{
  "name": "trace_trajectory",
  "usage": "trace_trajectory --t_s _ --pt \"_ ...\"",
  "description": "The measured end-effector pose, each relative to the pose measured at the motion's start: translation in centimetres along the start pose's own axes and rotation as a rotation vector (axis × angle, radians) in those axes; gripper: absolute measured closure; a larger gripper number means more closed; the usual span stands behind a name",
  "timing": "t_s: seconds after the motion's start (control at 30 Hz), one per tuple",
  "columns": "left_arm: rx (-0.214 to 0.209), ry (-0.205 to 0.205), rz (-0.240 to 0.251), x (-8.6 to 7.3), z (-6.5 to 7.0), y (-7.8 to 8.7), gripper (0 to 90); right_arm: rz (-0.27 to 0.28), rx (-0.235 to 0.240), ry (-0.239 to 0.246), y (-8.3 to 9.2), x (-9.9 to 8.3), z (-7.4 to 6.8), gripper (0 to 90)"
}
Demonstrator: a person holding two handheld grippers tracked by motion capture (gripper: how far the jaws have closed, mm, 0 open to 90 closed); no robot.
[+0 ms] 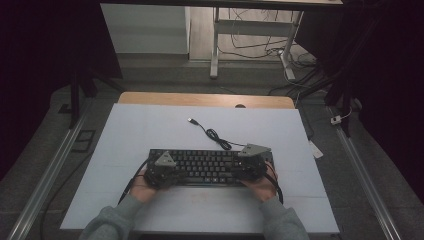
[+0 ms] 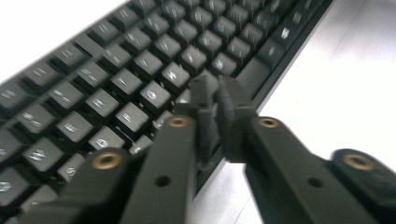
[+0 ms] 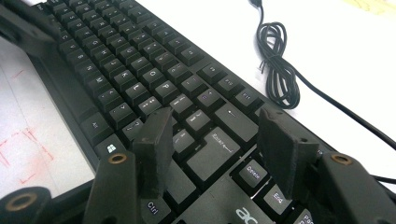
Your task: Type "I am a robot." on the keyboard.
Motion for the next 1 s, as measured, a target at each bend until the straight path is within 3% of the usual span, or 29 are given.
trace_trajectory --t_s 0.1,0.23,0.33,0.77,1.0 --pt "-0.001 0.031 0.040 0.2 -0.6 1.0 66.0 -0.001 0.000 0.001 0.0 0.0 0.0 45.8" --pt "0.021 0.052 0.053 0.2 -1.1 1.5 48.2 -0.007 0.001 -0.001 0.0 0.0 0.0 45.7" --pt "0.026 0.055 0.055 0.2 -1.3 1.8 43.1 -0.008 0.001 -0.002 0.0 -0.1 0.1 45.7" --pt "0.026 0.058 0.065 0.4 -1.5 2.4 40.8 -0.006 0.004 -0.001 0.0 -0.1 0.0 45.7" --pt "0.059 0.063 0.060 0.6 -1.8 2.4 42.9 -0.005 0.003 0.002 0.0 0.0 0.0 45.8"
Point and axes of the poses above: each handheld gripper's, and its own axes: y roughly backward along the jaws, x roughly out of its top, z roughly to its right, the point moved 5 cm from there along -y, roughly forward along the jaws, and after that the axes turned 7 degrees about y, right-handed, at the moved point
